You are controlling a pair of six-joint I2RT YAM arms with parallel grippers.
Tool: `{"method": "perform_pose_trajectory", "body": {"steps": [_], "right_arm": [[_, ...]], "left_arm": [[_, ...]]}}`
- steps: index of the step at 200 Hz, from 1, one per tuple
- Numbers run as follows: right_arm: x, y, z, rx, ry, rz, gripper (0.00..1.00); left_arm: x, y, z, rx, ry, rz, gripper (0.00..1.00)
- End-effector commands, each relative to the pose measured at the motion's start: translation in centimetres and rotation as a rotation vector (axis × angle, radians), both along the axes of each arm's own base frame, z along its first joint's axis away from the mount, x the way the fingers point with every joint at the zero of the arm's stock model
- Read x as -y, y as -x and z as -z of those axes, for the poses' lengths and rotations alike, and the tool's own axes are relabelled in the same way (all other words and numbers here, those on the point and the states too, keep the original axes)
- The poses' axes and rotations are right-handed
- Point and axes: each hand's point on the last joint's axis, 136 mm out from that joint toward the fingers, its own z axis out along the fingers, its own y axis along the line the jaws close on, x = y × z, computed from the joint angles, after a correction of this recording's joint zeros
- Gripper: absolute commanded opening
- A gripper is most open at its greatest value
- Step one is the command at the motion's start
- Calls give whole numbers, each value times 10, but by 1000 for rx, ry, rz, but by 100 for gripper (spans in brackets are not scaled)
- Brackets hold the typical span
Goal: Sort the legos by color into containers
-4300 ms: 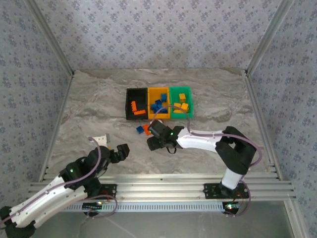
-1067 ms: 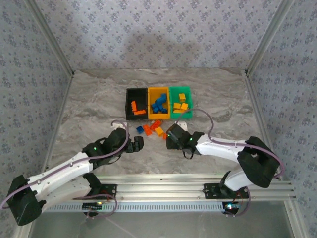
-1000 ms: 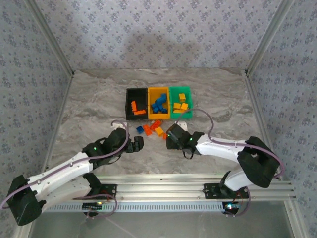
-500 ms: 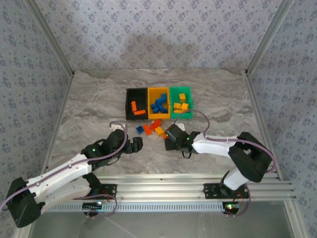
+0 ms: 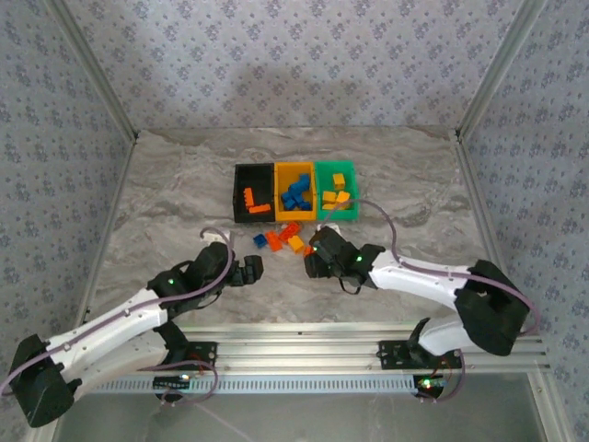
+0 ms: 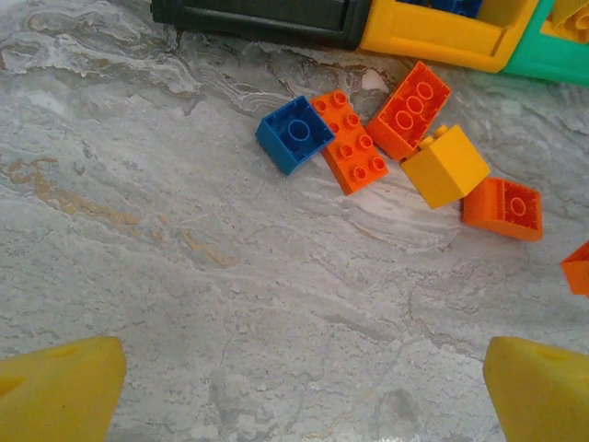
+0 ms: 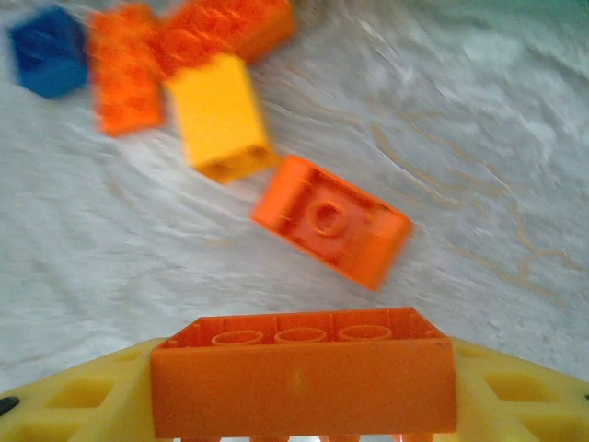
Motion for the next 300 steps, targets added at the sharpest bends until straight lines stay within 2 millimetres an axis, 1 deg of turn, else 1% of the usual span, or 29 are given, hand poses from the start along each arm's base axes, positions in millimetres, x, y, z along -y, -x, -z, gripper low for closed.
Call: {"method": "perform_pose_trajectory", "body": {"steps": [1, 5, 21, 25, 27, 40, 52, 62, 64, 84, 108, 124, 145, 157, 170, 194, 195, 217, 222, 229, 230, 234, 256, 277, 286, 288, 289, 292, 300], "right_arm": [[-36, -11, -41, 47, -52, -89, 59], [-43, -15, -48, 56, -60, -97, 59], [-73, -34, -60, 71, -82, -125, 59], [-81, -40, -65, 79, -94, -131, 59], [-88, -45, -73, 92, -109, -134, 59], [-114, -65, -82, 118, -125, -151, 59], [-132, -84, -84, 116, -127, -151, 60], [-145, -102, -79, 111, -125, -145, 60], [-148, -106, -81, 115, -130, -142, 60], [-163, -145, -74, 123, -142, -105, 61], [-168, -184, -66, 131, -150, -42, 62], [-169, -201, -62, 134, -155, -11, 64], [-176, -211, -62, 131, -175, -16, 76], [-181, -211, -70, 143, -194, -30, 80], [-184, -209, -83, 164, -215, -43, 82], [-180, -201, -114, 213, -230, -48, 83], [-179, -200, -113, 212, -228, -47, 83], [-164, -180, -134, 240, -250, -29, 82], [-162, -174, -132, 234, -250, -28, 82], [-154, -164, -135, 237, -258, -16, 82], [-154, -163, -133, 235, -256, -14, 82], [-150, -158, -139, 243, -269, -7, 82], [-122, -125, -132, 239, -264, 29, 81], [-89, -95, -104, 193, -218, 74, 80], [-75, -83, -88, 169, -193, 93, 80], [-73, -82, -89, 168, -195, 95, 80], [-70, -79, -82, 160, -183, 96, 80], [-63, -75, -72, 147, -160, 99, 80], [-48, -67, -57, 116, -139, 144, 80]], "left_arm": [[-14, 5, 6, -11, -15, -33, 100], [-15, 6, 6, -10, -13, -35, 99], [-20, 10, 7, -8, -2, -43, 99], [-20, 11, 7, -8, 3, -44, 99], [-21, 11, 7, -8, 3, -45, 99], [-25, 14, 6, -5, 6, -49, 99], [-29, 16, 5, 0, 11, -53, 99], [-31, 18, 4, 5, 15, -57, 99], [-32, 18, 3, 6, 15, -57, 100], [-34, 20, -2, 19, 32, -60, 99], [-34, 22, -7, 28, 58, -54, 100], [-34, 23, -6, 24, 62, -52, 99], [-35, 25, -6, 19, 64, -51, 99], [-36, 26, -6, 18, 65, -53, 99], [-37, 26, -7, 22, 69, -55, 99], [-38, 25, -12, 35, 78, -60, 100], [-38, 25, -12, 36, 78, -60, 100], [-40, 25, -18, 47, 80, -64, 99], [-40, 25, -19, 50, 79, -64, 99], [-41, 25, -20, 53, 78, -68, 100], [-41, 25, -20, 54, 78, -68, 100], [-41, 24, -21, 55, 79, -68, 99], [-41, 23, -22, 64, 80, -73, 100], [-41, 22, -21, 64, 82, -77, 100], [-41, 22, -20, 63, 80, -77, 99], [-41, 22, -20, 62, 81, -78, 99], [-41, 22, -20, 62, 81, -78, 99], [-41, 22, -19, 61, 80, -79, 99], [-41, 22, -18, 59, 79, -81, 100]]}}
